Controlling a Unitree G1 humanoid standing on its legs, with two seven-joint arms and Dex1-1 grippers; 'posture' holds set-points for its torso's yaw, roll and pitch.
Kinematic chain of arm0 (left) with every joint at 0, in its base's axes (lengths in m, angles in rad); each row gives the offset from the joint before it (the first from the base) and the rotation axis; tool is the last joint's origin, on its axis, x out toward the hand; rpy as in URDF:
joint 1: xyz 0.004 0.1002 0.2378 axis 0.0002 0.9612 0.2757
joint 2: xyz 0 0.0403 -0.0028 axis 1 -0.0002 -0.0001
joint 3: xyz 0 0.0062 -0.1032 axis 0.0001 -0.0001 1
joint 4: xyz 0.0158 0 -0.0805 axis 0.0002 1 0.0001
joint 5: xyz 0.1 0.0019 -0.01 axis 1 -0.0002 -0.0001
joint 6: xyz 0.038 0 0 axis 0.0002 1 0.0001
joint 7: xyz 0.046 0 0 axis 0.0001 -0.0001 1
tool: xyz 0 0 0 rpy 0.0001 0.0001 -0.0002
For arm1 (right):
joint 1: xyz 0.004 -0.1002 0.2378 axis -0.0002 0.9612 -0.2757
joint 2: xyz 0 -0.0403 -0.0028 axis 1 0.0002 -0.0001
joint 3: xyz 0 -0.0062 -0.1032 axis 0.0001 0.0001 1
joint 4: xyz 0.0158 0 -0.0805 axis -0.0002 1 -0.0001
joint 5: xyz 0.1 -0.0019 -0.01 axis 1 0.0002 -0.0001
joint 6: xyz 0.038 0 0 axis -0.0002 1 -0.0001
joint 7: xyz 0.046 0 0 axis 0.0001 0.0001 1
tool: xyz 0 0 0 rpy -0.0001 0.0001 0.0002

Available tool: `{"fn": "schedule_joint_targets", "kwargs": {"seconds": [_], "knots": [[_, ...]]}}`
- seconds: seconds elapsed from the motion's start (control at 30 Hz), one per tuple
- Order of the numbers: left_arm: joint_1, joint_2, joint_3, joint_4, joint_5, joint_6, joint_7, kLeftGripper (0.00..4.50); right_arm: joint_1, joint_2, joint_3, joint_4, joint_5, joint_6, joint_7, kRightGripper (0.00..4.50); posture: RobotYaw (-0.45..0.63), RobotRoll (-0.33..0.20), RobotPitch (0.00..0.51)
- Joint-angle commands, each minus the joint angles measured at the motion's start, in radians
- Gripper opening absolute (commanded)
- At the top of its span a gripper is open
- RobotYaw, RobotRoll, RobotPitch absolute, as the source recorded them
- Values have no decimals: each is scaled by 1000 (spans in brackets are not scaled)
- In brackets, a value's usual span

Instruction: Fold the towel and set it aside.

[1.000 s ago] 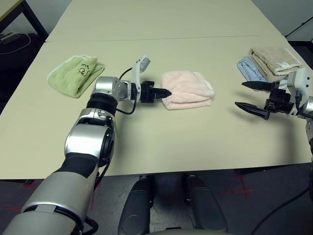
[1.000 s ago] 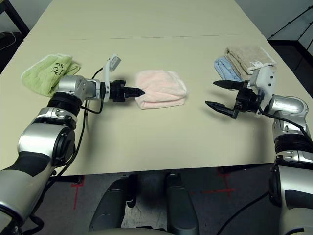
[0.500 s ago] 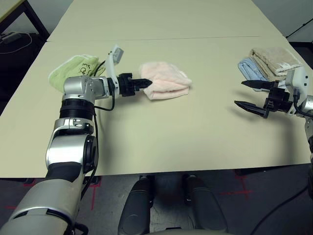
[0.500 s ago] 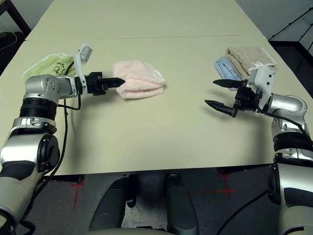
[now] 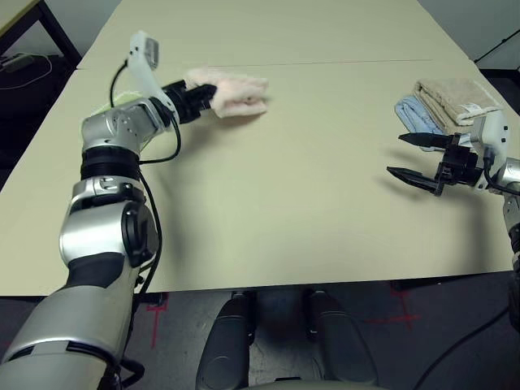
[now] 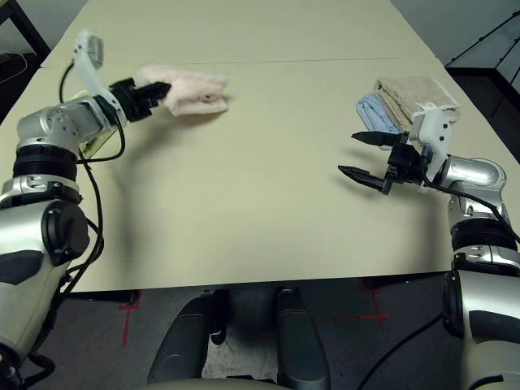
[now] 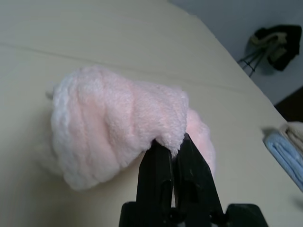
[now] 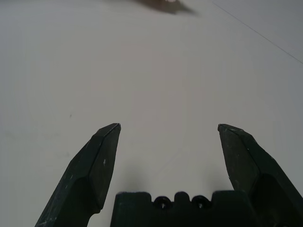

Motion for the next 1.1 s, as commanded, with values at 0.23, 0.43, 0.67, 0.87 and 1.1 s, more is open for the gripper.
{"fn": "schedule_joint_targets", "kwargs": {"seconds": [0.23, 0.43, 0.67, 0.87, 1.1], "knots": [[-45, 82, 35, 74, -7, -95, 46, 10, 1, 3, 9, 5, -4, -2, 0, 4500, 64, 0, 180], [-53, 125, 39, 100, -6, -139, 31, 10, -3, 6, 11, 7, -6, 1, -2, 4500, 74, 0, 181], [-125, 108, 43, 145, -15, -195, -9, 10, -12, 11, 16, 13, -8, 1, -3, 4500, 81, 0, 181], [-189, 109, 36, 180, -13, -233, -66, 10, -19, 13, 18, 20, -10, 1, -6, 4500, 85, 0, 181], [-152, 143, -56, 207, 100, -334, -18, 10, -10, 15, 16, 14, -7, 4, -13, 4500, 86, 0, 184]]}}
